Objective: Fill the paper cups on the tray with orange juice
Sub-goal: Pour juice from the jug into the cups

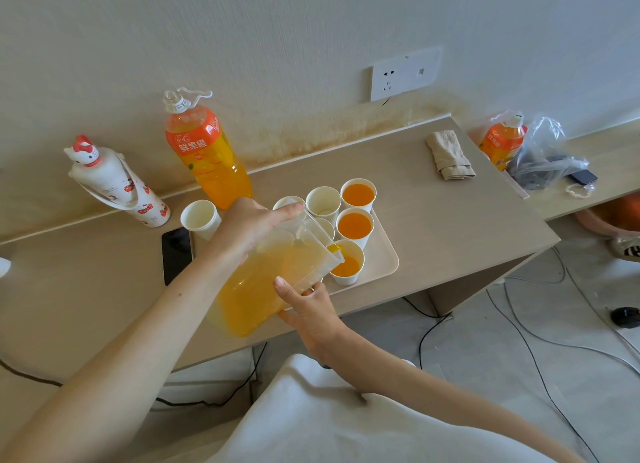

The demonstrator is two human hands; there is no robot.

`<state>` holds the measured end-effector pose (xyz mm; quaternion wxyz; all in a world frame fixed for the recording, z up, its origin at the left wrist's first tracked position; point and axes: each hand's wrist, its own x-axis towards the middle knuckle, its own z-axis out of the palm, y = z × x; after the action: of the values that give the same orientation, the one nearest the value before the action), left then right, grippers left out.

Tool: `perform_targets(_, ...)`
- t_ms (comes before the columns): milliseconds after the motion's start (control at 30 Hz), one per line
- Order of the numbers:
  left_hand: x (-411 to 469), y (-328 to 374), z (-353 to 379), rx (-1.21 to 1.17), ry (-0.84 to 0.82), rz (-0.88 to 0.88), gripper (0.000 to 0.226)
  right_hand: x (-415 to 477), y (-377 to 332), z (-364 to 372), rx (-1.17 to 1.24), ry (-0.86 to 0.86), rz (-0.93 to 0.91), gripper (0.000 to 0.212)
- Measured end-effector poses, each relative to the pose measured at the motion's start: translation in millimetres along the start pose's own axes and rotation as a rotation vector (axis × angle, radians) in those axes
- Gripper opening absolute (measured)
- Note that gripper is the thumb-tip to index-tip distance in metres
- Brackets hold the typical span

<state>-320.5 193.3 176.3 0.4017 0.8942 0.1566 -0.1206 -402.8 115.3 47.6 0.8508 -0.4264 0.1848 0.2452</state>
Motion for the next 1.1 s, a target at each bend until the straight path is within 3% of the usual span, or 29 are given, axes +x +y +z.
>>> perform_targets(1100, -2.5, 0.2, -1.5, 0.017, 0.013, 0.017, 0.059, -0.9, 0.9, -0.5, -0.020, -0.037, -0.031, 0.082)
